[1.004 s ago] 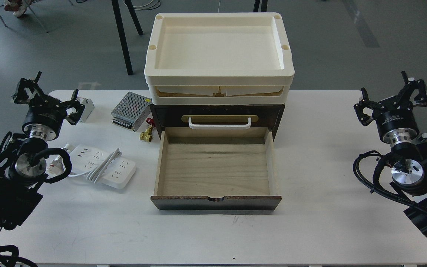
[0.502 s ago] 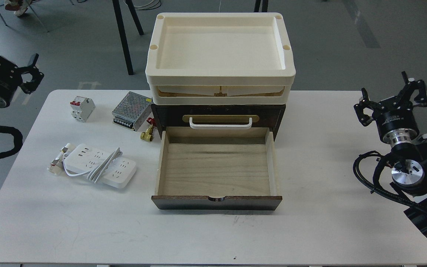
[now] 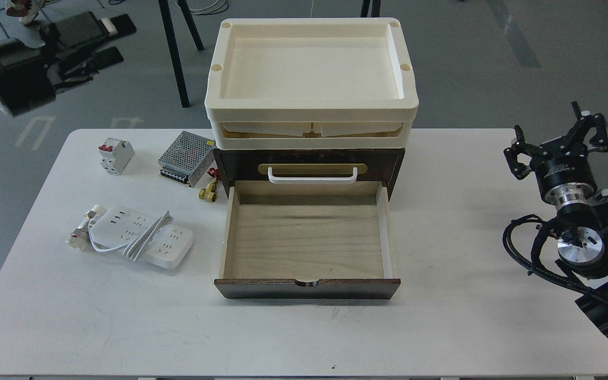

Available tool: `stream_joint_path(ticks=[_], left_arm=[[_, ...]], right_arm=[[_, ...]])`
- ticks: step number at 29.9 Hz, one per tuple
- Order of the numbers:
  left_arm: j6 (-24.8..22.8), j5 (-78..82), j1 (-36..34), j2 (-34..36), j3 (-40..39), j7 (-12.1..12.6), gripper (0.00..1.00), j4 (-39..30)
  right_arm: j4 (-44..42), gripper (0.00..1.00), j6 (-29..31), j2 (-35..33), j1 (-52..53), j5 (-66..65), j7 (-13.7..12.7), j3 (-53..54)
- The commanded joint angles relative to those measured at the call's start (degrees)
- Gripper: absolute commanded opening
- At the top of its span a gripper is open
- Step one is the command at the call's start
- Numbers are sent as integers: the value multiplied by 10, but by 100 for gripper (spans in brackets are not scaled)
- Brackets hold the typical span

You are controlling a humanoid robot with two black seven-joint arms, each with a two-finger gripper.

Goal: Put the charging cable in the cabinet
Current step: 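Raise the left arm and move it toward the white power strip, then lower the left gripper onto the white power strip and close it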

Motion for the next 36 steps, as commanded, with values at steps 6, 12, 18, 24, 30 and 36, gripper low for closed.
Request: stream_joint_path(ticks=[6, 12, 18, 24, 30, 36], left_arm=[[45, 332, 2, -33, 114, 2, 94, -9], [127, 429, 3, -34, 264, 27, 89, -1], [134, 447, 10, -53, 291, 64, 89, 6], [134, 446, 22, -82, 294, 89, 89, 44], [135, 446, 55, -89, 286, 93, 84, 52], [134, 446, 56, -113, 287, 108, 45, 74]], right_arm=[[0, 100, -1, 0, -1, 0, 2, -6], [3, 100, -1, -1, 0, -1, 2, -14], [2, 100, -1, -1, 0, -1, 2, -14], [2, 100, -1, -1, 0, -1, 2, -14], [2, 100, -1, -1, 0, -1, 2, -14], [3, 100, -1, -1, 0, -1, 2, -14]])
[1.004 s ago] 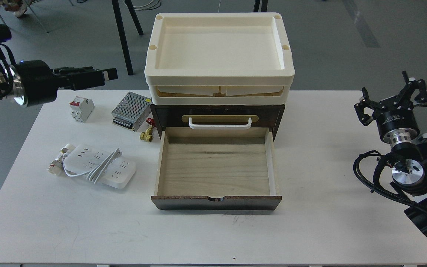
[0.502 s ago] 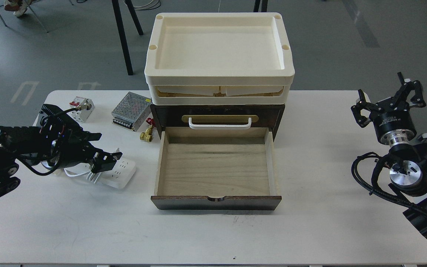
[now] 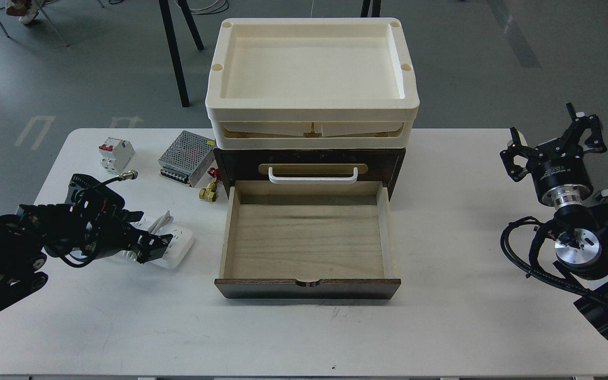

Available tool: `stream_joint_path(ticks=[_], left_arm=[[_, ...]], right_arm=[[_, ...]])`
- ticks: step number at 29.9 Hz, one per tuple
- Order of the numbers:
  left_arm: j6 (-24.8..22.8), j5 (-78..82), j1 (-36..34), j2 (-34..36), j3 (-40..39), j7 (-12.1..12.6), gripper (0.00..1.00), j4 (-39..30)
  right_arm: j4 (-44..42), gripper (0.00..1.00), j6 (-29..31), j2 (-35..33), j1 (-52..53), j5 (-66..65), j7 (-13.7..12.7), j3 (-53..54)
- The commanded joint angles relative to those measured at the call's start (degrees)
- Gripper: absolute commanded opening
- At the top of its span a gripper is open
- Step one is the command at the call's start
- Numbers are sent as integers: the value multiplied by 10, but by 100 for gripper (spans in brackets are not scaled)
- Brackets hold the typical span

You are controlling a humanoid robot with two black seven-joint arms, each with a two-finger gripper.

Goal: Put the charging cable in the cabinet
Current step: 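Lower the left gripper onto the white power strip and close it, then lift the power strip with its cable up over the cabinet top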

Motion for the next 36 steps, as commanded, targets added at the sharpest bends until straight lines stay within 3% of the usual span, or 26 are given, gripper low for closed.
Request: stream_joint_path(ticks=[1, 7, 16, 26, 31, 36], left_arm=[[0, -1, 1, -5, 1, 6, 42, 6], [-3, 0, 1, 4, 5, 5, 21, 7], [-10, -6, -7, 9, 1, 5, 16, 4], [-42, -8, -58, 114, -4, -4, 4, -51], [-58, -29, -109, 154, -24, -41, 3, -88], [-85, -69, -170, 198, -43, -47, 4, -123]], right_arm=[[1, 100, 0, 0, 0, 0, 0, 0], [1, 100, 0, 0, 0, 0, 0, -1], [1, 100, 0, 0, 0, 0, 1, 0], [1, 100, -1, 1, 0, 0, 1, 1], [1, 100, -2, 0, 0, 0, 1, 1], [1, 100, -2, 1, -1, 0, 1, 0]])
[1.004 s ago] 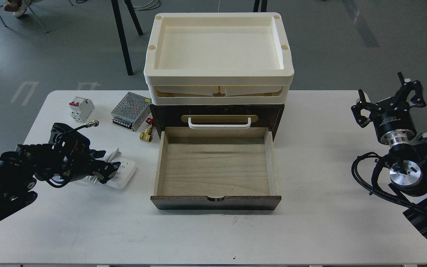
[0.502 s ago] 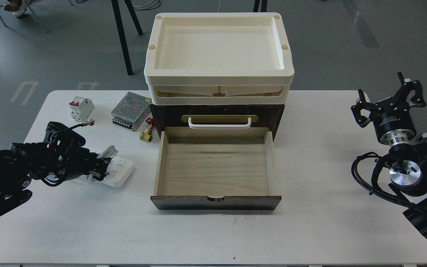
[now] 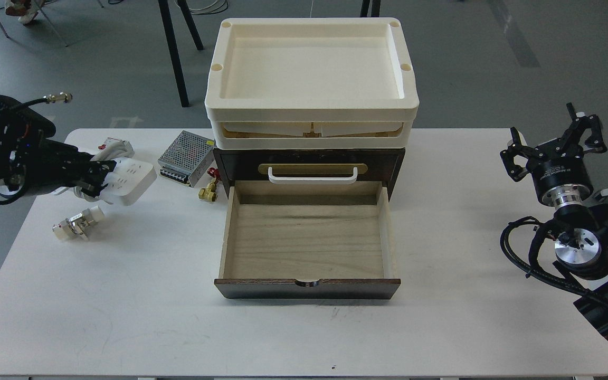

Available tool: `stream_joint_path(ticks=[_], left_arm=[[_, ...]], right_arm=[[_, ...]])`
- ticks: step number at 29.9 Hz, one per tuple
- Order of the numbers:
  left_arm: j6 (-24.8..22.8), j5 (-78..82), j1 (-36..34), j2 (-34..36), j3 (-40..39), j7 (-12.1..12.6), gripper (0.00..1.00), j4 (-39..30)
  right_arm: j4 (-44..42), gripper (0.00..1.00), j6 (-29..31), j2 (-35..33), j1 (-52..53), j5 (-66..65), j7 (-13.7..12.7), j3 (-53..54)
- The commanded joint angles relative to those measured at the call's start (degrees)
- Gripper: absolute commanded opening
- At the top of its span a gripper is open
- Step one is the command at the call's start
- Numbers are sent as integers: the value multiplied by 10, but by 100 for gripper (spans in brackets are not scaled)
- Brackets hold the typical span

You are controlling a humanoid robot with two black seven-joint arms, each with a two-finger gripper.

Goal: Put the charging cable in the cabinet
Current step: 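Lift the power strip with its cable up over the cabinet top, then swing the held power strip across and lower it into the open drawer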

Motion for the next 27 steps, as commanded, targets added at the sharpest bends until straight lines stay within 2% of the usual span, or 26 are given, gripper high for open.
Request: stream_joint_path(ticks=[1, 4, 7, 8, 12, 16, 24, 27], left_arm=[[-11, -20, -46, 30, -15, -2, 4, -33], [-18, -20, -92, 36, -27, 2, 4, -74], [-60, -20, -158, 26, -28, 7, 4, -120], [-60, -20, -179, 18, -28, 9, 4, -131], [-60, -20, -294, -89, -27, 22, 4, -149], [-60, -21, -359, -191, -29, 22, 4, -149], [-60, -23, -359, -397, -22, 22, 4, -157], [-60, -25, -317, -468, -19, 23, 4, -143]], right_arm=[[1, 100, 0, 0, 0, 0, 0, -1], [1, 100, 0, 0, 0, 0, 0, -2], [1, 100, -3, 0, 0, 0, 0, -1], [0, 100, -4, 0, 0, 0, 0, 0], [-2, 100, -5, 0, 0, 0, -1, 1], [-3, 100, -4, 0, 0, 0, -1, 1], [-4, 100, -5, 0, 1, 0, -1, 4], [-4, 100, -4, 0, 1, 0, -1, 2]])
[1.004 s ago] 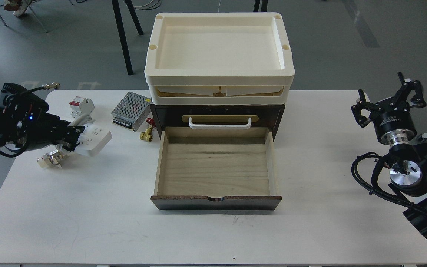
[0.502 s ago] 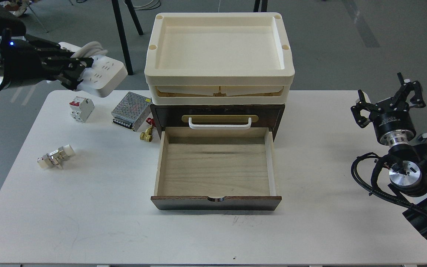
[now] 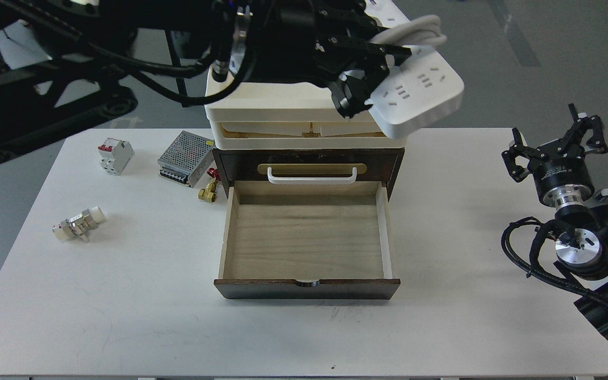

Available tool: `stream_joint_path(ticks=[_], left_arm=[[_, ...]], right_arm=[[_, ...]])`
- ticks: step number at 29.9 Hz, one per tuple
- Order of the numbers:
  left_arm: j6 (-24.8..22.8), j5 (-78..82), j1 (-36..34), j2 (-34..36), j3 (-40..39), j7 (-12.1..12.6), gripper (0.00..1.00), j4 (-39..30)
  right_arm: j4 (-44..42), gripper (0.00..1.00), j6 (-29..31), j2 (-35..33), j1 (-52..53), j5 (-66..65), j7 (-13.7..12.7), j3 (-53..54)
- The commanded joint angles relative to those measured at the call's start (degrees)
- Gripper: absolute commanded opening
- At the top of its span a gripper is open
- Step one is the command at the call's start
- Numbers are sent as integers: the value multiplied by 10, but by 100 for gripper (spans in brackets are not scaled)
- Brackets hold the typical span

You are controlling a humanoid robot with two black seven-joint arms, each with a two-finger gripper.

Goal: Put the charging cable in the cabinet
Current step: 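Swing the held power strip across and lower it into the open drawer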

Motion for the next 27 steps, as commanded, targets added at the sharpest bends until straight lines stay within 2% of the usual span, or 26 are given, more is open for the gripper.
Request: stream_joint_path(ticks=[1, 6, 8, 12, 17, 23, 27], left_arm=[[0, -1, 58, -83, 4, 2, 4, 17], [0, -1, 180, -106, -6, 23, 4, 19], [0, -1, 208, -112, -7, 26, 4, 20], [0, 3, 245, -101, 4, 32, 4, 25], [0, 4, 301, -74, 4, 57, 5, 42], [0, 4, 335, -51, 2, 57, 5, 103], [0, 4, 338, -31, 4, 56, 6, 112]], right_arm=[[0, 100, 1, 0, 0, 0, 0, -2], [0, 100, 0, 0, 0, 0, 0, 0], [0, 100, 1, 0, 0, 0, 0, 0], [0, 100, 0, 0, 0, 0, 0, 0], [0, 100, 0, 0, 0, 0, 0, 0], [0, 100, 0, 0, 0, 0, 1, 0], [0, 100, 0, 0, 0, 0, 1, 0]])
